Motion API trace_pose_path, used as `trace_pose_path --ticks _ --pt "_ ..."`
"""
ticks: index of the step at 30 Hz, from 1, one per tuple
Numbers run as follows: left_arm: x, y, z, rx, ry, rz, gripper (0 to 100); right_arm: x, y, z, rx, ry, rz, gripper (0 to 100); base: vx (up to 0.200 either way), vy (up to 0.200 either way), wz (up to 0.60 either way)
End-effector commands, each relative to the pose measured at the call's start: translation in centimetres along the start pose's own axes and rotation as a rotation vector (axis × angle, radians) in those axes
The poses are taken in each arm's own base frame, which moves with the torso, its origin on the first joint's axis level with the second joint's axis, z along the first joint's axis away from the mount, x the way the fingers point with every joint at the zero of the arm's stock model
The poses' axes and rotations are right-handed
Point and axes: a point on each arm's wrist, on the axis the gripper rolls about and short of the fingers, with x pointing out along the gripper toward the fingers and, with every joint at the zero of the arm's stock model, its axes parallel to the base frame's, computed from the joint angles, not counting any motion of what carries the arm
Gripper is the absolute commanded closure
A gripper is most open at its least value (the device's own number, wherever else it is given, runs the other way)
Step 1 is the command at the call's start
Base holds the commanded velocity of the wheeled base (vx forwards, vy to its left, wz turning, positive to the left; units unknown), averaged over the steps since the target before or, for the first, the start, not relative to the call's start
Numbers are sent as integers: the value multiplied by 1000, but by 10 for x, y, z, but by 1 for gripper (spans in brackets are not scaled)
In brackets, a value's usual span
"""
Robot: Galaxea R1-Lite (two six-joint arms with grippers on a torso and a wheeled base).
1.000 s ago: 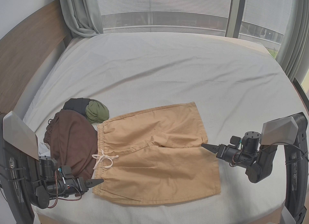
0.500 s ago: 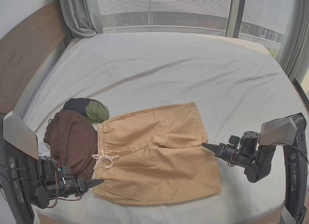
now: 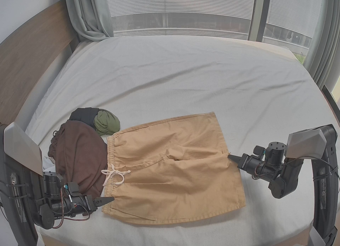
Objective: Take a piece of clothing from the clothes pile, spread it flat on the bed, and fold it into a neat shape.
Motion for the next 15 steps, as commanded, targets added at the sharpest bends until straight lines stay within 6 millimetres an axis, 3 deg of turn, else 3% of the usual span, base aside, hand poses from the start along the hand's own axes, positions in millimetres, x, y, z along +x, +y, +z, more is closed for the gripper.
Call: trace_pose_path --ticks 1,9,15 --pt "-1 0 -1 -4 5 2 0 1 -3 1 0 -4 -3 100 0 0 0" --pt "0 1 -1 -4 6 3 0 0 -18 -4 -34 2 -38 100 0 0 0" --pt "0 1 -2 -6 9 3 0 0 -16 -5 -35 8 -35 100 0 0 0"
